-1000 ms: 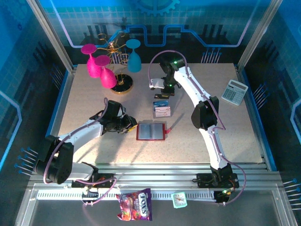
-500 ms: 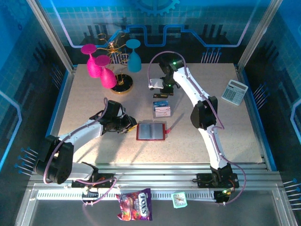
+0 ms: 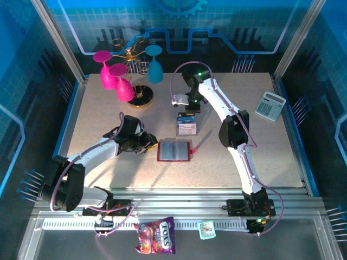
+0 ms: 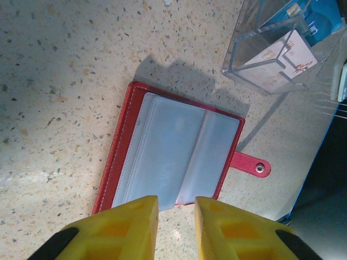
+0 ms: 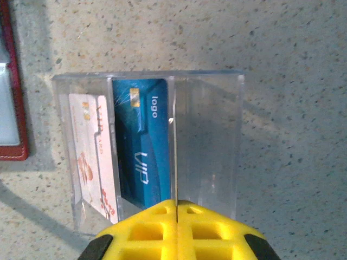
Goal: Take the credit cards out of the card holder
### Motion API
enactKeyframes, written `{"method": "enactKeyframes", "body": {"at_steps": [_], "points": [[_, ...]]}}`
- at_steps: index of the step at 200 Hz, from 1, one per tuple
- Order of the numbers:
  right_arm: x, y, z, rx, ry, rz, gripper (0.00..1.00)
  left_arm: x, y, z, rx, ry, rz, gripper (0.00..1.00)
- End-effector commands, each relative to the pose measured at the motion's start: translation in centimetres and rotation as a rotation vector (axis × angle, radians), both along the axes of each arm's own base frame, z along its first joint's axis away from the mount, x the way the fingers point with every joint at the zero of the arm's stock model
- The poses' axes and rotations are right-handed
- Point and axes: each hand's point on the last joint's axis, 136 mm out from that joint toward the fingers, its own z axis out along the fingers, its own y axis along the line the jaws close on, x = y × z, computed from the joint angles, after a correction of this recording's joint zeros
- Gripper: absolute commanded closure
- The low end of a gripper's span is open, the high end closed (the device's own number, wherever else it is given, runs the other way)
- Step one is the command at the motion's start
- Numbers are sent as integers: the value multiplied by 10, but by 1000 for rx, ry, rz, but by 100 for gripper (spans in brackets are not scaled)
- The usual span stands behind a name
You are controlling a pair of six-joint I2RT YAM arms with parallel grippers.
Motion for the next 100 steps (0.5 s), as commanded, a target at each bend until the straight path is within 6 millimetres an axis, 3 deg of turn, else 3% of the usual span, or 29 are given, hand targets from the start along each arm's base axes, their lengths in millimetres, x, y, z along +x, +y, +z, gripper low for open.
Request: {"method": "enactKeyframes", "body": {"at_steps": [1,21,37,48,77,100], "points": [[-17,-12,-8,-28,98,-27,100,-2,4,-2,10,27,14,75],[-17,-11,-12,-32,101,-25,100,-1,4,-1,10,27,13,74],[-4,-13,-14,-49,51,-46,82,-2,5,-2,14,29,15,75],[9,-13,-11,-54,-8,-70,75,-1,5,-2,16,28,14,75],[40,-12,4,-33,-157,-132,72,-1,5,-3,17,34,17,74],[43,-9,16,-4,-204,-142,71,1,4,-3,15,34,16,74]]}}
